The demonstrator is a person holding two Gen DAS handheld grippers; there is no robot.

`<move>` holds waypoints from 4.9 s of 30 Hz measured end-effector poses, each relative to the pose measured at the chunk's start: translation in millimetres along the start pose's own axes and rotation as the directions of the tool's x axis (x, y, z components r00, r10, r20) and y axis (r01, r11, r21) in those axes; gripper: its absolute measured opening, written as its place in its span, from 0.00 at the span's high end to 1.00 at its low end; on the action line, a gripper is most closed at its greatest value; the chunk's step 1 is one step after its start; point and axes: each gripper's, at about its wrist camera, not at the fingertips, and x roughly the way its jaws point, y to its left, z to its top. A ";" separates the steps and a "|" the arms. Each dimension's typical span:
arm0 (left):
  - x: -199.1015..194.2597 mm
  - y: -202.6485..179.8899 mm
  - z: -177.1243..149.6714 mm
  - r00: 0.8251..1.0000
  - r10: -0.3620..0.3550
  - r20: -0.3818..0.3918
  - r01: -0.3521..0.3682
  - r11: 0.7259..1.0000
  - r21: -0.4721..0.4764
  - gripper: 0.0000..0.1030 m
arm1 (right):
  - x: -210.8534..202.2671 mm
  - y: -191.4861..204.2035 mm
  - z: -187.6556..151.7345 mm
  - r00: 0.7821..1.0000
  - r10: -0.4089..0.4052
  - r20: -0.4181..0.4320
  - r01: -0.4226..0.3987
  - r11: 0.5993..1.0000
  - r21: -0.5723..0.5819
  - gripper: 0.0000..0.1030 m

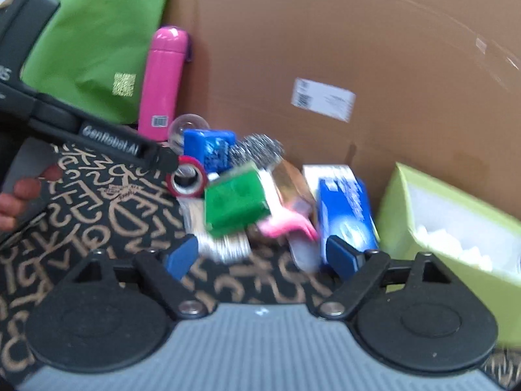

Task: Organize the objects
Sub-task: 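Grasp the red tape roll with left tool while right tool grasps green box, then lift the red tape roll and green box off the table, then drop red tape roll and green box into the shoebox with both tools, then grasp the small olive box with left tool while right tool grasps swab bag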

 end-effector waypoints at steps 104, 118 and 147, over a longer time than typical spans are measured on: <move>58.4 -251.4 91.8 0.914 -0.402 -0.055 0.400 0.870 0.288 0.11 | -41.9 -279.4 -34.6 0.959 -0.263 -0.105 0.283 0.899 0.333 0.06; -75.2 -132.9 43.1 0.938 -0.331 0.100 0.313 0.936 0.158 0.04 | -157.8 -157.3 -6.1 0.950 -0.179 0.255 0.129 0.971 0.202 0.00; 30.9 -29.2 17.7 0.982 -0.182 -0.047 0.184 0.982 0.031 0.07 | 23.1 -35.7 -32.5 0.971 0.177 -0.163 -0.136 0.963 0.234 0.11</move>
